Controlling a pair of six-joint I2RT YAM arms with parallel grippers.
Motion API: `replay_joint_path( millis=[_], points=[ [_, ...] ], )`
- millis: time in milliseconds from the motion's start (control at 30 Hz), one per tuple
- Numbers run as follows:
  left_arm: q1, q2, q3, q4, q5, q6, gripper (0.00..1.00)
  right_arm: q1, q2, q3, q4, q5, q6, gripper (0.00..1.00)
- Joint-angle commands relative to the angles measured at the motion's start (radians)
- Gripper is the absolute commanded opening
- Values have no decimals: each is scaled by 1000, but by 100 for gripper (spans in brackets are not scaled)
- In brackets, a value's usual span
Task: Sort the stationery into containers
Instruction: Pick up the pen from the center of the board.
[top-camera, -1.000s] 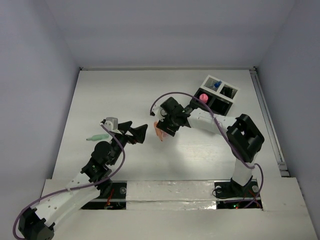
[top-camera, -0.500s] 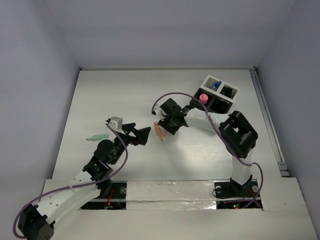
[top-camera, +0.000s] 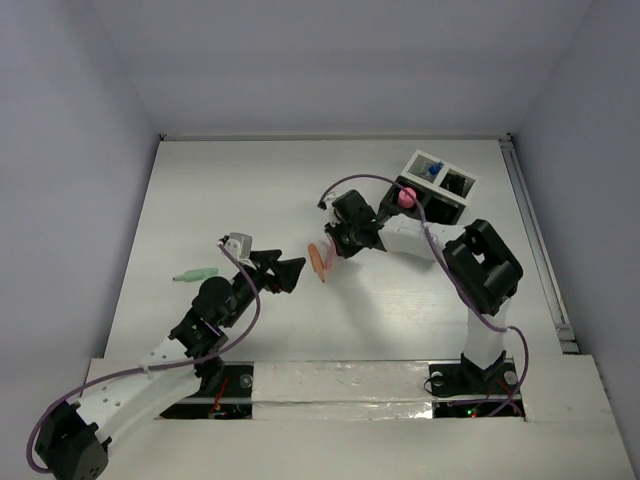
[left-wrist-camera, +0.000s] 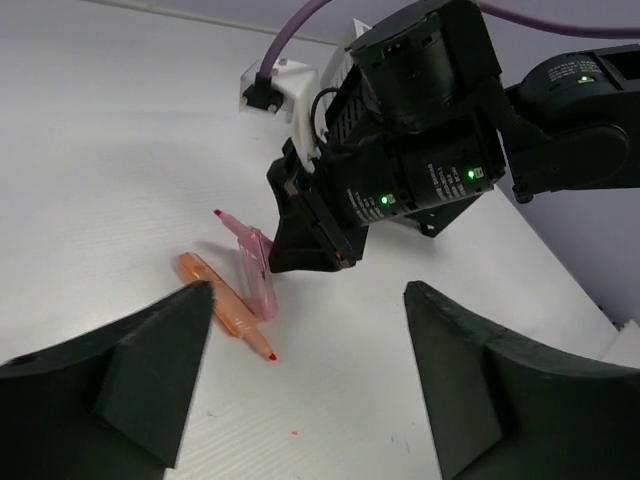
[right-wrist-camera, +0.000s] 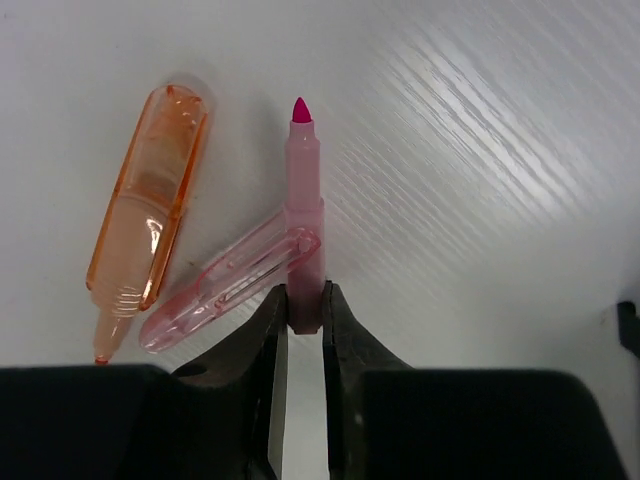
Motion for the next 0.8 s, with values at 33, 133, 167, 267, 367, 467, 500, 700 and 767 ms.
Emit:
replay_joint_path(
  millis=[33,133,167,267,367,467,500,700,767],
  points=[
    [4,5,-5,67,62,-44,69,-73,-131,-52,143,-151,333,0],
    [4,7,-29,94,127,-99,61,-96,-194,-83,177,-214,432,0],
    [4,15,-39,125,151,-113,59,-105,-211,-92,199,-224,448,0],
    [4,54,-71,194,191,-170,57,-105,-277,-141,255,-257,526,0],
    [4,119,-88,280,223,-214,56,-128,-346,-208,355,-342,623,0],
    [4,203,-75,356,258,-237,53,-139,-398,-253,444,-403,716,0],
    [4,225,-69,374,265,-240,52,-139,-404,-277,462,-421,738,0],
    [4,370,-26,492,268,-256,52,-139,-452,-363,581,-521,831,0],
    [4,412,-10,530,260,-256,52,-139,-473,-397,607,-530,840,0]
  ],
)
